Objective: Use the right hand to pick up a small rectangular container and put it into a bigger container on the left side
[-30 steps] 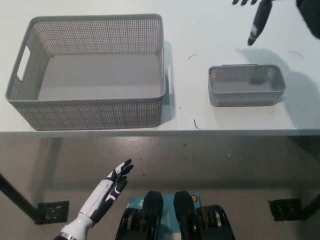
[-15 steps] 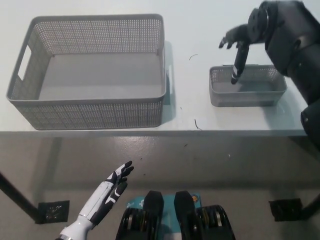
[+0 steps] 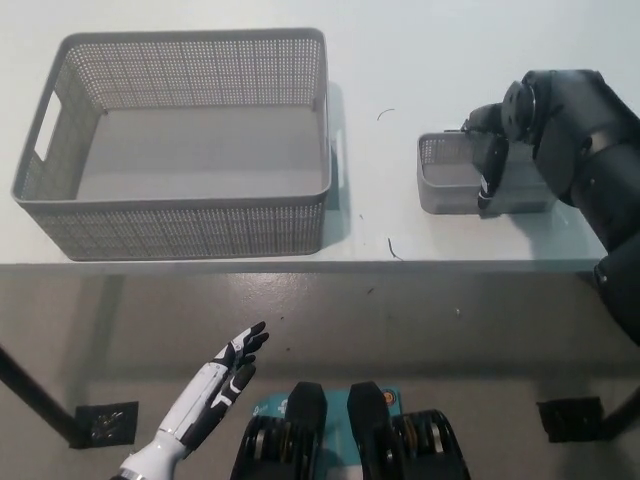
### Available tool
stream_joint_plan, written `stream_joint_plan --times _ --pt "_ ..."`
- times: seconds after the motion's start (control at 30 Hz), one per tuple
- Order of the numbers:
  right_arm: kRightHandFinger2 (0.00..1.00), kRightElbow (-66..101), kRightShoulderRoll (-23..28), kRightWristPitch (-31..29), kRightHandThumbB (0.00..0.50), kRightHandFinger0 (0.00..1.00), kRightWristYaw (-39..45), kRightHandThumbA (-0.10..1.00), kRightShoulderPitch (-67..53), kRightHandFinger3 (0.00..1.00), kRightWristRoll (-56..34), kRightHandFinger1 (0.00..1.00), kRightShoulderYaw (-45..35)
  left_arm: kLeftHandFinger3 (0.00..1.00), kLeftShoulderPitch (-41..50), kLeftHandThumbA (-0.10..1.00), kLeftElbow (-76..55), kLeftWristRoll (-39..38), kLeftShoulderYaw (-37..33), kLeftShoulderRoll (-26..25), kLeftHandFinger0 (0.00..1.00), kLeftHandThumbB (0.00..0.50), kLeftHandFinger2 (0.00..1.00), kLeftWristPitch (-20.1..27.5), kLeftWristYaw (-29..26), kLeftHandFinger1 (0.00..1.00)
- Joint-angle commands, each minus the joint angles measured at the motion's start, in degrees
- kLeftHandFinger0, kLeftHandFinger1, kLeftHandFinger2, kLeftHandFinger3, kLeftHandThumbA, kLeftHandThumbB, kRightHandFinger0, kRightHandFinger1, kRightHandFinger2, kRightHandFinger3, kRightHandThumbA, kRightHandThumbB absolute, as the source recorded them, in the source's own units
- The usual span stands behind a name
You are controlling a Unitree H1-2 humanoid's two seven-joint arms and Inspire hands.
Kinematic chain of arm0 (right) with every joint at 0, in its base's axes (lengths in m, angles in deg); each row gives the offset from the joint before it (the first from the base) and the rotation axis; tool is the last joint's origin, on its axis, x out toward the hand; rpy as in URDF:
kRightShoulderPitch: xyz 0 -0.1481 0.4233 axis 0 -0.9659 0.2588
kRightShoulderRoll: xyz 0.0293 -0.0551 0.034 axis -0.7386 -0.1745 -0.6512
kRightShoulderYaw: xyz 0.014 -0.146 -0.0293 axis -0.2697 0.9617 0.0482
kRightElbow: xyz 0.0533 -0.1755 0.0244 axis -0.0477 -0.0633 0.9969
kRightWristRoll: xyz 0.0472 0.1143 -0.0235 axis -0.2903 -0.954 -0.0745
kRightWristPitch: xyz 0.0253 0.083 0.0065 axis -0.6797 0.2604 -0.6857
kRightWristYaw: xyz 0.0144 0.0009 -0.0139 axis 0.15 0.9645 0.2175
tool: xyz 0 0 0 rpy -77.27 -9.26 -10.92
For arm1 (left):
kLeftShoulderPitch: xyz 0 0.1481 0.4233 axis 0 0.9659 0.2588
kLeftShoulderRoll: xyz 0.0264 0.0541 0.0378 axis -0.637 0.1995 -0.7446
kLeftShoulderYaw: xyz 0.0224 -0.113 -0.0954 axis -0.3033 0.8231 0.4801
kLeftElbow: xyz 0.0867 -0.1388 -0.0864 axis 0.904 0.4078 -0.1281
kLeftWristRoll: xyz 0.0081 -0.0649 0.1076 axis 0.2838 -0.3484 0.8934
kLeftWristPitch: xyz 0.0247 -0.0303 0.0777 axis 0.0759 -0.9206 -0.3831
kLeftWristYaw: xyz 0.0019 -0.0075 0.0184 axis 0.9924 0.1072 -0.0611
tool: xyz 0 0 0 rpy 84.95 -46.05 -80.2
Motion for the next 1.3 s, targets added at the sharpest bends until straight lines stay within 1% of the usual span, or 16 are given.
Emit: stream_joint_plan --times 0.0,0.27,0.3,0.33,0.37,0.4,0.43,0.47,0.53,0.57,0.63,0.67,0.77,0.83,0.93,1.27 --pt "1.0 -0.67 -0.7 -0.3 0.387 1.0 0.3 1.0 -0.73 1.0 0.01 1.0 -0.62 1.0 -0.65 1.0 -1.13 -0.66 0.28 -0.36 1.0 0.272 1.0 2.25 0.68 1.0" --pt "1.0 -0.36 -0.94 -0.17 0.365 1.0 -13.16 1.0 -4.63 1.0 -2.15 1.0 -4.63 1.0 -0.9 1.0 -0.93 -0.51 0.23 -0.26 1.0 0.263 1.0 2.22 0.75 1.0" --pt "1.0 0.04 -0.79 -1.86 0.246 0.86 -20.98 0.64 -5.42 1.0 -2.26 0.98 -5.54 1.0 -0.9 1.0 -0.93 -0.64 0.25 -0.25 1.0 0.264 1.0 2.22 0.81 1.0" --pt "1.0 0.22 -0.65 -3.08 0.227 0.82 -23.29 0.53 -5.59 1.0 -1.66 0.95 -5.25 1.0 -0.91 1.0 -0.93 -0.71 0.26 -0.25 1.0 0.265 1.0 2.21 0.86 1.0" --pt "0.86 0.47 -0.45 -4.37 0.172 0.66 -26.58 0.26 -5.74 0.94 -0.52 0.79 -4.48 1.0 -0.89 1.0 -0.98 -0.66 0.26 -0.26 1.0 0.269 1.0 2.08 0.85 1.0" --pt "0.41 0.82 -0.06 -6.22 0.095 0.33 -31.07 -0.03 -5.98 0.5 0.08 0.4 -4.24 1.0 -0.9 1.0 -0.96 -0.53 0.26 -0.28 1.0 0.27 1.0 2.06 0.8 1.0" --pt "0.28 0.95 0.12 -6.98 0.145 0.04 -32.77 -0.1 -6.01 0.37 0.03 0.16 -4.39 1.0 -0.89 1.0 -0.99 -0.45 0.25 -0.29 1.0 0.273 1.0 2.0 0.78 1.0" --pt "0.27 1.11 0.45 -7.88 0.144 0.01 -34.33 -0.1 -5.72 0.32 -0.17 0.1 -4.68 1.0 -0.85 1.0 -1.06 -0.56 0.25 -0.28 1.0 0.275 1.0 1.89 0.86 1.0" --pt "0.47 1.18 0.89 -8.97 0.14 0.0 -35.87 -0.1 -5.29 0.41 0.25 0.19 -4.33 1.0 -0.84 1.0 -1.02 -0.62 0.27 -0.24 1.0 0.279 1.0 1.93 0.87 1.0" --pt "0.79 1.33 1.36 -9.74 0.141 0.12 -37.64 -0.1 -4.69 0.61 1.04 0.41 -3.67 1.0 -0.85 1.0 -1.02 -0.43 0.22 -0.29 1.0 0.277 1.0 2.02 0.84 1.0" --pt "0.83 1.5 1.96 -10.87 0.144 0.2 -38.65 -0.1 -3.71 0.72 0.96 0.51 -3.8 1.0 -0.85 1.0 -1.06 -0.2 0.18 -0.33 1.0 0.274 1.0 2.09 0.77 1.0" --pt "0.79 1.86 2.38 -10.36 0.192 0.24 -38.45 -0.1 -1.87 0.79 0.58 0.51 -4.32 1.0 -0.83 1.0 -1.06 -0.18 0.21 -0.29 1.0 0.274 1.0 1.97 0.72 1.0" --pt "0.61 2.64 3.58 -11.8 0.193 0.01 -39.88 -0.1 1.73 0.69 -0.32 0.31 -5.57 1.0 -1.42 1.0 -0.96 -0.63 0.5 -0.58 1.0 0.275 1.0 1.91 0.92 1.0" --pt "0.84 3.74 4.85 -13.22 0.148 0.03 -40.74 -0.1 5.51 0.84 -1.2 0.47 -6.96 1.0 -1.56 1.0 -0.72 -0.58 0.5 -0.62 1.0 0.275 1.0 2.16 0.9 1.0" --pt "0.87 5.36 6.42 -15.73 0.145 0.04 -41.01 -0.1 9.81 0.96 -2.75 0.54 -9.45 1.0 -1.44 1.0 -0.89 -0.79 0.49 -0.57 1.0 0.285 1.0 1.58 1.07 1.0" --pt "0.71 12.65 5.53 -17.91 0.243 0.0 -39.37 -0.1 20.6 0.81 -2.64 0.39 -14.14 1.0 -1.34 1.0 -0.78 -0.24 0.44 -0.59 1.0 0.267 1.0 1.9 0.77 1.0"
